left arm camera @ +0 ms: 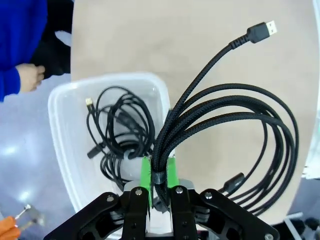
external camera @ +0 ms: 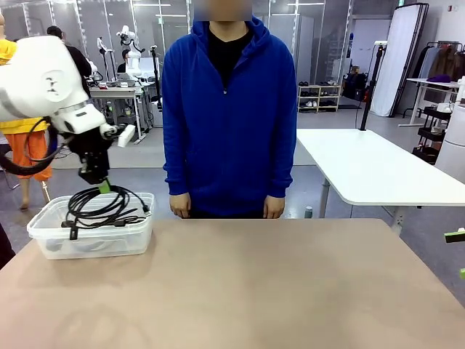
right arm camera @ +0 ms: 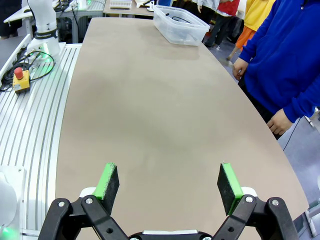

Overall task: Organize and store the cables.
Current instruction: Place the USB Extension Cable into the Organizing box.

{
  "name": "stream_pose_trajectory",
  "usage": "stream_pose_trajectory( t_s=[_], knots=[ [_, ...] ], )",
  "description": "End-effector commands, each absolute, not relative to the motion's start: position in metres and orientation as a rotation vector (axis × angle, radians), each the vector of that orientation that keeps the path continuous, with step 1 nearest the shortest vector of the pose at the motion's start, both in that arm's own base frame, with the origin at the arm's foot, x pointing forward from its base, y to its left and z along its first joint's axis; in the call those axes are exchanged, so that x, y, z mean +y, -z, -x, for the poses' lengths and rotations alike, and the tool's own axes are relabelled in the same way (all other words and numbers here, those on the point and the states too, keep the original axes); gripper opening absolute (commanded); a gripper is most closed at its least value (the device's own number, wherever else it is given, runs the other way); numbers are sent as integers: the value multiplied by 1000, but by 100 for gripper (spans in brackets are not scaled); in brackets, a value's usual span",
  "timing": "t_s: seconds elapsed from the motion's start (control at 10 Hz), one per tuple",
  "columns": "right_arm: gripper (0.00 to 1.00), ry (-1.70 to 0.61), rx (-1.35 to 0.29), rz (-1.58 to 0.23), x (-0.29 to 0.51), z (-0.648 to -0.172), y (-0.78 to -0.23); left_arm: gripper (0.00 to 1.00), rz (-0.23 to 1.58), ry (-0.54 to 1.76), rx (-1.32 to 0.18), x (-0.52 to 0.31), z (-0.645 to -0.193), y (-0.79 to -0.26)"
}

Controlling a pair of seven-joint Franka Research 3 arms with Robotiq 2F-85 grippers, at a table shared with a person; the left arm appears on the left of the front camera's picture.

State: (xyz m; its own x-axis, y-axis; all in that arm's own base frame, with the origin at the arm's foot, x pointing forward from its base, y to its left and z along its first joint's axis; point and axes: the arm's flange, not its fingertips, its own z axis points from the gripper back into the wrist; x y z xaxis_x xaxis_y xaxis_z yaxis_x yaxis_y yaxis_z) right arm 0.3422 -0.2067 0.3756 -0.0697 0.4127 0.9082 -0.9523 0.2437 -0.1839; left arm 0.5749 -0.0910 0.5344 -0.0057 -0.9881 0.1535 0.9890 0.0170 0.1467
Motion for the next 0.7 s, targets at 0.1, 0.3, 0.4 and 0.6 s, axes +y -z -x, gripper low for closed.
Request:
stream_pose_trajectory(
  t_s=[0.1, 0.3, 0.4, 0.6],
  knots=[
    [100, -1244, -1107, -635, -205, -343, -378, 14, 26, 1569, -324, -73, -568, -533],
    [100, -1244, -1107, -635, -205, -343, -378, 14, 19, 1549, -260, -69, -577, -533],
    [100, -1244, -1107, -635, -205, -343, -378, 14, 19, 1549, -260, -69, -577, -533],
    [100, -1244, -1107, -635, -205, -343, -378, 14, 19, 1549, -260, -69, -577, -533]
  ],
)
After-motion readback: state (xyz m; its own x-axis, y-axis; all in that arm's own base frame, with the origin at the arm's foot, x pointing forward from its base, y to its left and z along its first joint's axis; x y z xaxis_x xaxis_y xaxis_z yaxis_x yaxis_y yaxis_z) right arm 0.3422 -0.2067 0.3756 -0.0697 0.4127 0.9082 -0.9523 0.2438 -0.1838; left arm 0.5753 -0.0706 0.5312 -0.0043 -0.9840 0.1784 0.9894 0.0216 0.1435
